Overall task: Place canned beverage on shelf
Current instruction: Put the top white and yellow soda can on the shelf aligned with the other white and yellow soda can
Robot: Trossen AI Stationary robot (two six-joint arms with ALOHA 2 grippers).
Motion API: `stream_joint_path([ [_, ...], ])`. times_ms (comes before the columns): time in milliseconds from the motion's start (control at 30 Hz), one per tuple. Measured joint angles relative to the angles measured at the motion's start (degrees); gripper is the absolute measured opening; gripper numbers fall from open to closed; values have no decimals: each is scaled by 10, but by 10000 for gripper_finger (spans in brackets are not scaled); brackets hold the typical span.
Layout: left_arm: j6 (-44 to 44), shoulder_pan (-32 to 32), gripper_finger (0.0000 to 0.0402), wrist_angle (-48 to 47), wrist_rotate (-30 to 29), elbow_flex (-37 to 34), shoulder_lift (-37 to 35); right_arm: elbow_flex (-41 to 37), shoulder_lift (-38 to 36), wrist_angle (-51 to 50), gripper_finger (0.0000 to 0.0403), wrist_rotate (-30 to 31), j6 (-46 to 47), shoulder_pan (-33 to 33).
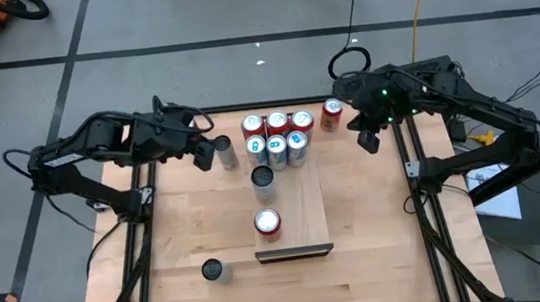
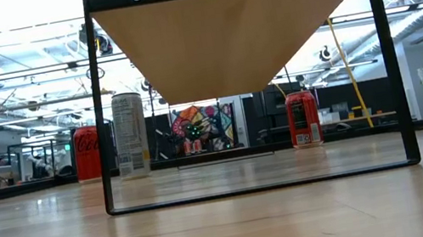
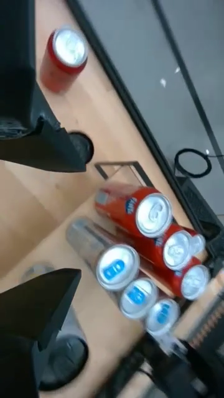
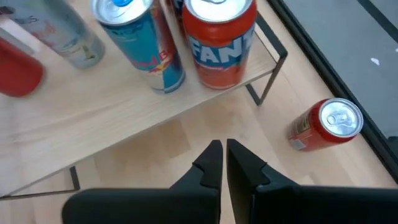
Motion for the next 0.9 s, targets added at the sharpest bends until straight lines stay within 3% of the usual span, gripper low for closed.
stream_joint_path([
  [400, 61, 29, 270, -91, -4, -7, -4, 0, 0, -25, 0, 3, 121, -13],
  [633, 116, 41, 270, -21, 38, -135, -47, 0, -1, -65, 0, 3, 197, -7],
  [767, 55, 45, 270, 10, 77, -202, -70, 0, -1, -65, 0, 3, 190, 0],
  [900, -59, 38, 270, 1, 98, -217, -74, 0, -1, -77, 0, 4, 163, 0],
])
